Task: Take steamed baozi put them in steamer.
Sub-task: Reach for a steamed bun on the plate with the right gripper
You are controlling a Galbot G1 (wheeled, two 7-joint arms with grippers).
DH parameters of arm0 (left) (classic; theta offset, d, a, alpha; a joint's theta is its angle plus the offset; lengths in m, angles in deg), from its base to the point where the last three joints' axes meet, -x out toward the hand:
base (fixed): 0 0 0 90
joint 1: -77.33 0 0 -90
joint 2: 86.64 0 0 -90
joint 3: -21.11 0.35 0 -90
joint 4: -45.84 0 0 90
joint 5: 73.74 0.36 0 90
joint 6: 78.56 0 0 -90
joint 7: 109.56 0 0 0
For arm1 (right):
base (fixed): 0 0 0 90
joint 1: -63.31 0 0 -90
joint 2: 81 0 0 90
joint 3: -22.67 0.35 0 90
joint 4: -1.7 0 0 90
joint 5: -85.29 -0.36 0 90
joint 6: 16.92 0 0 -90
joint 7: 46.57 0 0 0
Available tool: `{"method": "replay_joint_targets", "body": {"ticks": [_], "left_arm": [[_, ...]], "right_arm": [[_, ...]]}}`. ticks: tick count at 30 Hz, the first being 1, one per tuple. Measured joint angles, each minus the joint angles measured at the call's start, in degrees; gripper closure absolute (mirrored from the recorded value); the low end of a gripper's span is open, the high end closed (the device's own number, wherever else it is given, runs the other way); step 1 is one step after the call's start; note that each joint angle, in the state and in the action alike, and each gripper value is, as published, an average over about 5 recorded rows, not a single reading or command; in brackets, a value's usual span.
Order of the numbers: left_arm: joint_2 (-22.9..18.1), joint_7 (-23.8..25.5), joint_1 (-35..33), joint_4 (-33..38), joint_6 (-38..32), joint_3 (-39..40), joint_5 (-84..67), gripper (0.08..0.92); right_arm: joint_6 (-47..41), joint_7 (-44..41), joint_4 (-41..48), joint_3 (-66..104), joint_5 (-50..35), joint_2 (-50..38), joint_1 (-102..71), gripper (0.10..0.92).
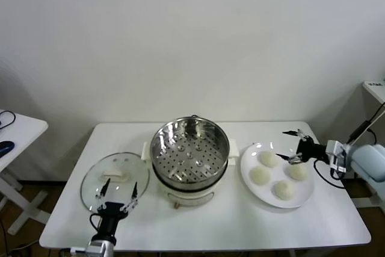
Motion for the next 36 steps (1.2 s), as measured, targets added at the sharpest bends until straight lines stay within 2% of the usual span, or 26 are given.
{"method": "replay_joint_targets", "body": {"ticks": [7, 13, 25, 36], "left_arm": [[0.13, -0.13, -0.09, 0.13, 0.65, -0.18, -0.46, 0.177], [0.28, -0.12, -0.13, 0.12, 1.14, -0.59, -0.66, 0.177], [0.8, -0.02, -0.04, 0.09, 1.94, -1.69, -1.41, 0.177], [1.17, -0.03, 0.06, 0.07, 2.45, -3.47, -2.1, 0.177]], "right_arm": [[1.96, -8.84, 10.62, -20.95, 3.7, 5.4, 19.12, 0.203], [2.88, -12.97, 18.55, -29.49, 5.71, 11.51, 26.14, 0.203], [4.28, -16.16, 31.55, -34.92, 9.74, 23.15, 29.25, 0.203], [4.96, -16.78, 38.42, -35.44, 12.36, 29.35, 27.43, 0.203]]}}
